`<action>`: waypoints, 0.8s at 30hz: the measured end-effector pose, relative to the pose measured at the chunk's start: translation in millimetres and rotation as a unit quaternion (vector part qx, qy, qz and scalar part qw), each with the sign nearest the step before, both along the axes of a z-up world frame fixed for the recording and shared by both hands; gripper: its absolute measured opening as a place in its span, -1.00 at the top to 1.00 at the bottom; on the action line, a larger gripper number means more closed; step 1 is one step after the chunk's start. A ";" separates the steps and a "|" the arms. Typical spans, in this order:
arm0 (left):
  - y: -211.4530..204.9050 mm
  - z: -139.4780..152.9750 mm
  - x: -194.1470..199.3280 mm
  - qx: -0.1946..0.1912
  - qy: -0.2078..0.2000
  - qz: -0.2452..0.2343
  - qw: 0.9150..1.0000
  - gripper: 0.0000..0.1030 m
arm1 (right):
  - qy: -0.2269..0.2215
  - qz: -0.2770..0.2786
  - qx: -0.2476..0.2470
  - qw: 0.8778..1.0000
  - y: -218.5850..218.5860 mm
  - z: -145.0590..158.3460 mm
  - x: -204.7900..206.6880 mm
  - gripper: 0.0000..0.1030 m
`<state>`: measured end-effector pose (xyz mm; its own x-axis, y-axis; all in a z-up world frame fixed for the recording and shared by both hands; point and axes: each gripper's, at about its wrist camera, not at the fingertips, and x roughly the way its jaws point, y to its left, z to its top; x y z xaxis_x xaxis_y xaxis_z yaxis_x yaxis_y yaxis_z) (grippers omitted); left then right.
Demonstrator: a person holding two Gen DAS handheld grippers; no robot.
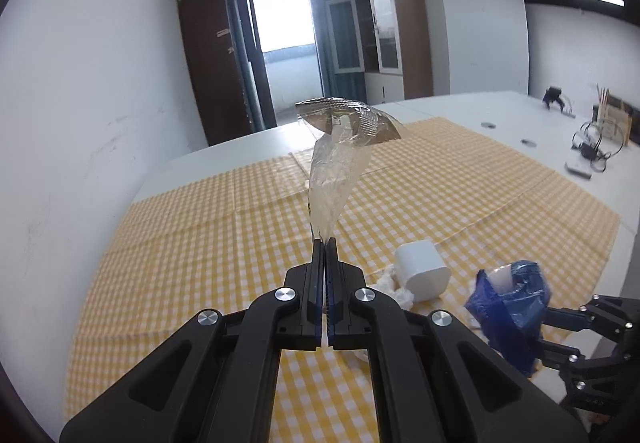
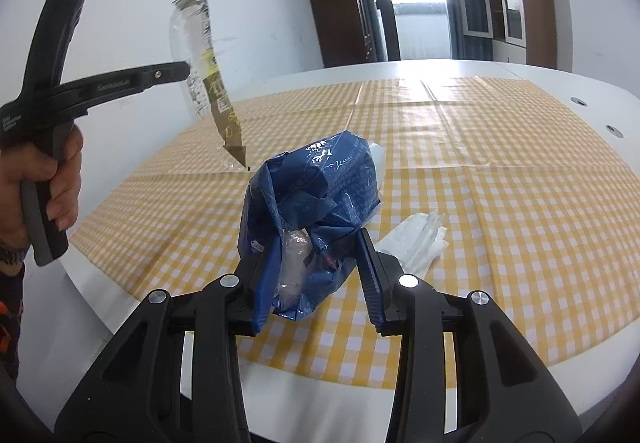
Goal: Collect trash
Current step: 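Carry the bottle and blue bag off the table down over the basket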
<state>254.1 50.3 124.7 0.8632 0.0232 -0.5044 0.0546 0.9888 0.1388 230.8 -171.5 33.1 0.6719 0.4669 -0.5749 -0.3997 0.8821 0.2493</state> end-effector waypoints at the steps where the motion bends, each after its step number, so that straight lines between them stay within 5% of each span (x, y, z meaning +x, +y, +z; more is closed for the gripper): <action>1: -1.1 0.7 -8.1 -0.010 -0.001 -0.002 1.000 0.99 | -0.004 0.000 0.000 1.000 -0.4 -0.2 -0.2 0.32; 24: -39.7 -34.7 -152.9 -0.153 -0.012 -0.004 0.988 0.99 | -0.051 0.005 0.024 0.998 -35.4 11.1 -87.3 0.32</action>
